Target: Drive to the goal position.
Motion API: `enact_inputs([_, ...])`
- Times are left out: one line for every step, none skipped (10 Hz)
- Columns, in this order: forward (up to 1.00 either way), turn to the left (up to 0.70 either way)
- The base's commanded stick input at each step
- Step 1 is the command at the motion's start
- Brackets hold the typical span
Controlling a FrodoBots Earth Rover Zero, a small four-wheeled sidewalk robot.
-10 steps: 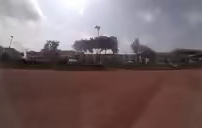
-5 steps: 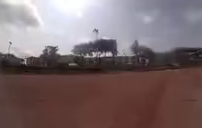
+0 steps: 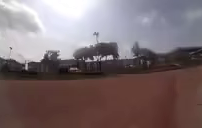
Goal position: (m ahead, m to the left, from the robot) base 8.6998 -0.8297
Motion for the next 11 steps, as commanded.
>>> enact_inputs([0.7,0.0])
enact_inputs([0.7,0.0])
enact_inputs([0.7,0.0])
enact_inputs([0.7,0.0])
enact_inputs([0.7,0.0])
enact_inputs([0.7,0.0])
enact_inputs([0.7,0.0])
enact_inputs([0.7,0.0])
enact_inputs([0.7,0.0])
enact_inputs([0.7,0.0])
enact_inputs([0.7,0.0])
